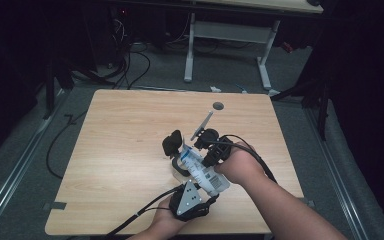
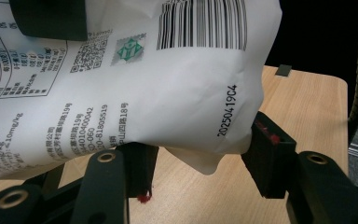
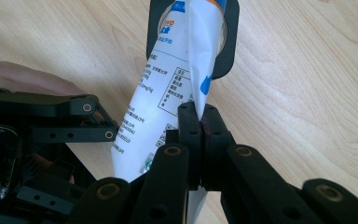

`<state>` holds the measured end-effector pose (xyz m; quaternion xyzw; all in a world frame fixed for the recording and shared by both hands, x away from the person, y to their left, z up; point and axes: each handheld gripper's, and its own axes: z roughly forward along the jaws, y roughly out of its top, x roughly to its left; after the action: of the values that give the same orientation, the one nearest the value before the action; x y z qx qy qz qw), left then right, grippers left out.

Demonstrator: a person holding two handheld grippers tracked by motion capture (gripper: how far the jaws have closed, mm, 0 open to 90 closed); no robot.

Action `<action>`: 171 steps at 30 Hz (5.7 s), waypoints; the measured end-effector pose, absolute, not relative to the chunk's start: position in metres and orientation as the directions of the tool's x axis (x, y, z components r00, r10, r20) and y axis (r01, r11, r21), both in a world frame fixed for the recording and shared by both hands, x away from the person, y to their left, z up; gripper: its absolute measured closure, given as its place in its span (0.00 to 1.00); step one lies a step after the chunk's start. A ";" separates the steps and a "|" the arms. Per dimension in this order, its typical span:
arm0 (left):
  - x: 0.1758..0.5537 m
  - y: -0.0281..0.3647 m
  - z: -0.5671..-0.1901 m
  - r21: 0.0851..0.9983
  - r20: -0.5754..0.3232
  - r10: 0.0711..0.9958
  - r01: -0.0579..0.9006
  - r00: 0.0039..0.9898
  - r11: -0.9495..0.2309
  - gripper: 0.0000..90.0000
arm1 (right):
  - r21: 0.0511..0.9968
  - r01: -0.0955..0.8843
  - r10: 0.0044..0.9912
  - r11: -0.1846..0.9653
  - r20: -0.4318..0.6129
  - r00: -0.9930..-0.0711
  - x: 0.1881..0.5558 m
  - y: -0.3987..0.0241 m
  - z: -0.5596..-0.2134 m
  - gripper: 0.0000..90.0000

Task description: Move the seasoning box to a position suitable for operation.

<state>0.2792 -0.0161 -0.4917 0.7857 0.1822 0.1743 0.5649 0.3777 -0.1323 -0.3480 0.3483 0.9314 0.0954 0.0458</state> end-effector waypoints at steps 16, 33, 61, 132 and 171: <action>0.280 -0.018 -0.492 0.950 0.087 0.473 0.070 0.877 -0.305 0.55 | 0.203 0.647 0.662 0.735 -0.008 -0.750 0.380 -0.134 -0.347 1.00; 0.280 -0.022 -0.494 0.946 0.115 0.493 0.057 0.862 -0.319 0.58 | 0.170 0.710 0.713 0.684 0.050 -0.699 0.385 -0.135 -0.346 0.99; 0.283 -0.022 -0.491 0.953 0.078 0.488 0.078 0.869 -0.292 0.58 | 0.164 0.710 0.713 0.685 0.047 -0.700 0.388 -0.130 -0.345 0.99; 0.288 -0.022 -0.483 0.959 0.071 0.489 0.076 0.869 -0.274 0.59 | 0.168 0.707 0.713 0.688 0.031 -0.701 0.392 -0.126 -0.339 0.99; 0.291 -0.022 -0.482 0.960 0.062 0.492 0.084 0.868 -0.268 0.58 | 0.173 0.694 0.701 0.699 0.027 -0.713 0.396 -0.123 -0.339 0.99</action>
<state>0.2910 -0.0216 -0.4816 0.7762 0.1855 0.1773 0.5758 0.3960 -0.1230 -0.3393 0.3783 0.9215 0.0853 0.0205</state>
